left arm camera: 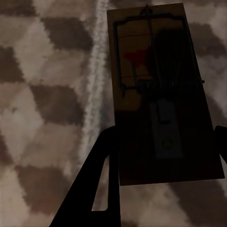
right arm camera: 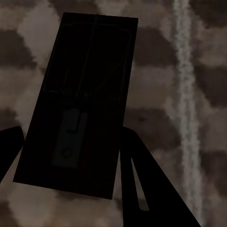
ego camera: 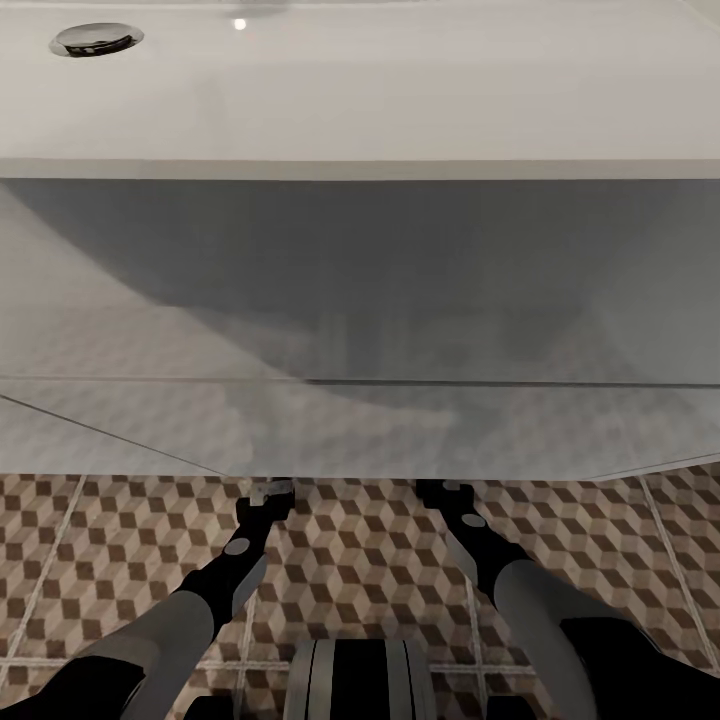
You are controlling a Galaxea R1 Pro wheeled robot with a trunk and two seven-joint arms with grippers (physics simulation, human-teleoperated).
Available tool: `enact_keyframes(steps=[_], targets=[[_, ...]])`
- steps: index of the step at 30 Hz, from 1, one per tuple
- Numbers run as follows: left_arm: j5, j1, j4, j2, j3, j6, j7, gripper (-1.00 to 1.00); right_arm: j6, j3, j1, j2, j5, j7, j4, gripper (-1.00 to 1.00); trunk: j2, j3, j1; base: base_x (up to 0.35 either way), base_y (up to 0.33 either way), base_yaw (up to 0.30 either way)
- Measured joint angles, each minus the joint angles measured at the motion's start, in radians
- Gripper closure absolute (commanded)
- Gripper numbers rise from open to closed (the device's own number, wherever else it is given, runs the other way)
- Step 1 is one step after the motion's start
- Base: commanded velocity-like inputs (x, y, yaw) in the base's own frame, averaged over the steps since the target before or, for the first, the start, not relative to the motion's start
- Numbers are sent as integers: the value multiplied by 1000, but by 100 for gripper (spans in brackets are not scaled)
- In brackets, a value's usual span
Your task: Take the four mousetraps from the cabinet in the bathroom and place them on the bathroom floor. Make sure all four end up on the same floor surface, and ensure that at least two of them are either under or directly next to the same bathroom sink.
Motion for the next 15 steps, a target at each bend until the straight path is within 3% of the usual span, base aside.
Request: enact_keyframes(steps=[15], targets=[[-1,0,0,0,0,-8,0,100,0,0,0,0,0,0,0,100,0,0,0,0,0,0]])
